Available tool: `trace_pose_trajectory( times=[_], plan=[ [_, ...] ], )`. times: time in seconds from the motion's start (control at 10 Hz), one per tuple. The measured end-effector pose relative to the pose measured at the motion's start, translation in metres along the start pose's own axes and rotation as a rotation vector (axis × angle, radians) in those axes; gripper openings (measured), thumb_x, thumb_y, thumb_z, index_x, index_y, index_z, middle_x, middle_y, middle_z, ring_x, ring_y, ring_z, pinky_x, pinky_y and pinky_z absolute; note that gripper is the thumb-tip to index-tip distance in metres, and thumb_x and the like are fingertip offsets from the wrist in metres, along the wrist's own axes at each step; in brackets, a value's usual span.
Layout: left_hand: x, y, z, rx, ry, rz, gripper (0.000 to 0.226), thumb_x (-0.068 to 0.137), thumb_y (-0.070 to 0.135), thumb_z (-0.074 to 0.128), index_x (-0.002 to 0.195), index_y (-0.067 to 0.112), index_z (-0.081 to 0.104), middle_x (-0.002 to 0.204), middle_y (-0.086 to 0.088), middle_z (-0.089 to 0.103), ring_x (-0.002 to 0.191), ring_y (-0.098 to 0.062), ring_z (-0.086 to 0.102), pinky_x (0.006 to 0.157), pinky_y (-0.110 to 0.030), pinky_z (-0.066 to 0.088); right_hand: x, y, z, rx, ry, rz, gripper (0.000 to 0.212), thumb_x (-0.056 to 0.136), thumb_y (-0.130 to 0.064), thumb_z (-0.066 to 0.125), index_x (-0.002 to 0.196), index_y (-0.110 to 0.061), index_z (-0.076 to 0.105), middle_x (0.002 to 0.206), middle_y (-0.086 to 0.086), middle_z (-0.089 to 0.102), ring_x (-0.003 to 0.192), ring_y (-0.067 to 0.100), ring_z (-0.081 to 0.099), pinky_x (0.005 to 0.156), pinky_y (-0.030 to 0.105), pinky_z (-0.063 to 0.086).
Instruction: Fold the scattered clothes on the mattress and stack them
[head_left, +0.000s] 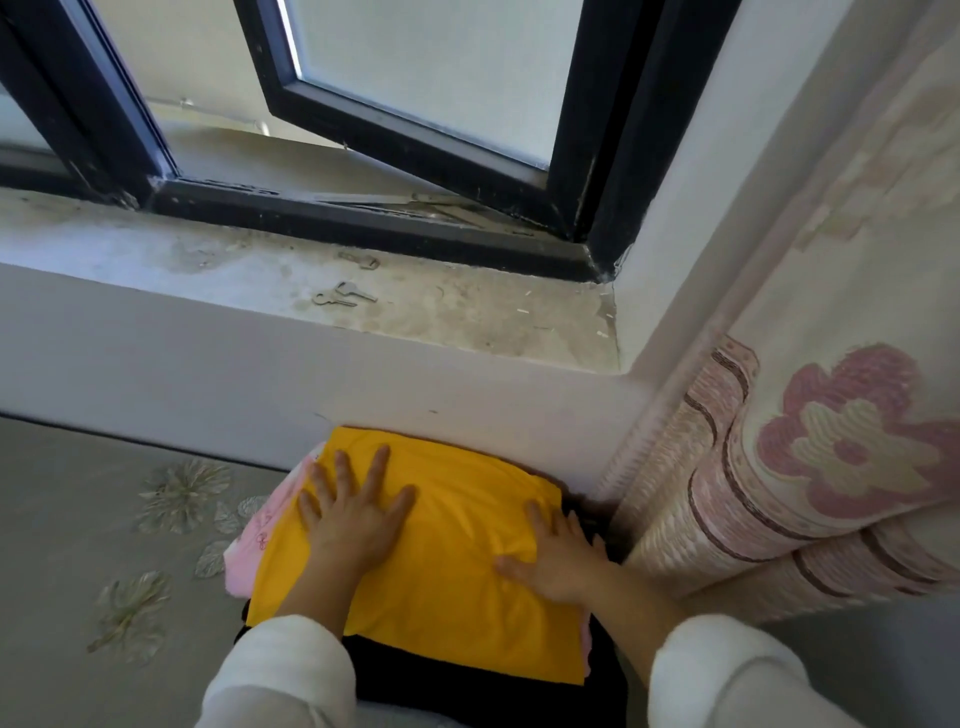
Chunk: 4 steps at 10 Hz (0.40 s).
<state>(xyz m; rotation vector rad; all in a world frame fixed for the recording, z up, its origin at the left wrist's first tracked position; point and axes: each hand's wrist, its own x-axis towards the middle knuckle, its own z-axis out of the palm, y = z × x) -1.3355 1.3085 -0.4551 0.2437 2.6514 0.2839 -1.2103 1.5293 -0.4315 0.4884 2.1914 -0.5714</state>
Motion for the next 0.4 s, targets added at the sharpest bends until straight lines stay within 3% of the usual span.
trace_pose_trajectory(
  times=[0.1,0.2,0.3,0.4],
  plan=[
    [0.002,0.0,0.003,-0.012,0.004,0.02,0.072,0.087,0.073,0.018,0.146,0.047,-0.013,0.159,-0.008,-0.016,0.145,-0.032,-0.018,0.116,-0.052,-0.007,-0.004,0.01,0.002,0.015,0.033,-0.001,0.096,0.085,-0.076,0.032,0.15,-0.027,-0.019,0.16,0.007,-0.012,0.147,0.03,-0.009,0.116,0.053,0.001],
    [-0.011,0.007,0.005,-0.066,0.157,0.034,0.071,0.091,0.068,0.015,0.15,0.037,-0.008,0.16,-0.009,-0.013,0.146,-0.028,-0.016,0.117,-0.049,-0.007,-0.015,0.006,-0.002,0.021,0.148,-0.058,0.087,0.092,-0.064,0.036,0.152,-0.022,-0.011,0.16,0.007,-0.011,0.147,0.03,-0.007,0.117,0.05,0.006],
    [-0.052,0.018,0.017,-0.103,0.278,0.071,0.088,0.079,0.075,-0.009,0.152,0.028,0.002,0.16,-0.006,-0.005,0.147,-0.024,-0.012,0.116,-0.044,-0.006,-0.038,0.0,-0.006,0.109,0.252,-0.154,0.076,0.096,-0.047,0.044,0.152,-0.018,0.003,0.161,0.006,0.002,0.147,0.026,0.004,0.117,0.042,0.014],
    [-0.09,0.033,0.036,-0.137,0.245,0.092,0.103,0.069,0.077,-0.024,0.152,0.026,0.01,0.16,-0.006,-0.001,0.147,-0.023,-0.008,0.116,-0.044,-0.005,-0.076,-0.004,-0.019,0.376,0.278,-0.275,0.056,0.097,-0.035,0.049,0.147,-0.021,0.027,0.142,-0.004,0.035,0.137,0.014,0.03,0.108,0.027,0.029]
  ],
)
